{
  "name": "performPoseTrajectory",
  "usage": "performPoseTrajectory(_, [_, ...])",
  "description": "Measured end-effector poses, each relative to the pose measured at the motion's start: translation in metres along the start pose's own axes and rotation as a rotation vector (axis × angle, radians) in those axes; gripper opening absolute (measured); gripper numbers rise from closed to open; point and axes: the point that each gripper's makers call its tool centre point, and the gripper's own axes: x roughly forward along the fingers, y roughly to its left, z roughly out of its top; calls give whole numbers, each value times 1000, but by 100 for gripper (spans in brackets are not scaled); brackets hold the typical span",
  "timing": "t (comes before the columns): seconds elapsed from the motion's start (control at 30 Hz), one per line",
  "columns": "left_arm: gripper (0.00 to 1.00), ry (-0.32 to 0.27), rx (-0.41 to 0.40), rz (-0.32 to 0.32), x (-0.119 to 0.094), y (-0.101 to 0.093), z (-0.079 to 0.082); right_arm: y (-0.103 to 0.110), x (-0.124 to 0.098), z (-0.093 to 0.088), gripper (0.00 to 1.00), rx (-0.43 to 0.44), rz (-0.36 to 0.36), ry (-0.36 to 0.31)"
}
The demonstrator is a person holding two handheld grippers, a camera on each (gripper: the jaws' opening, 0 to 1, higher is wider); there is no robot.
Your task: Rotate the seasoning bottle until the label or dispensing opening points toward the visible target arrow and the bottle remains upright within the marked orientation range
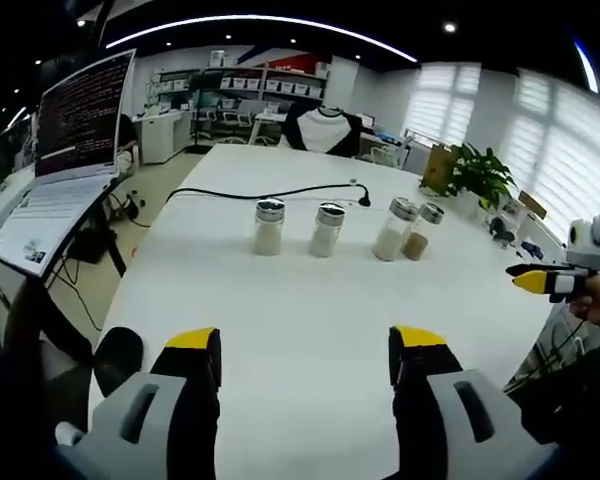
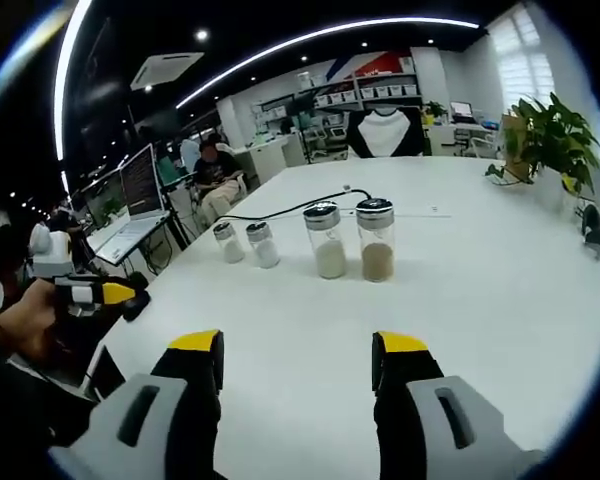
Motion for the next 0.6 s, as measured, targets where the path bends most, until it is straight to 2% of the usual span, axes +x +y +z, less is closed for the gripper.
performPoseTrajectory(0.6, [71,-17,-41,5,-1,5,-1,1,1,4,59,-40,-2,-10])
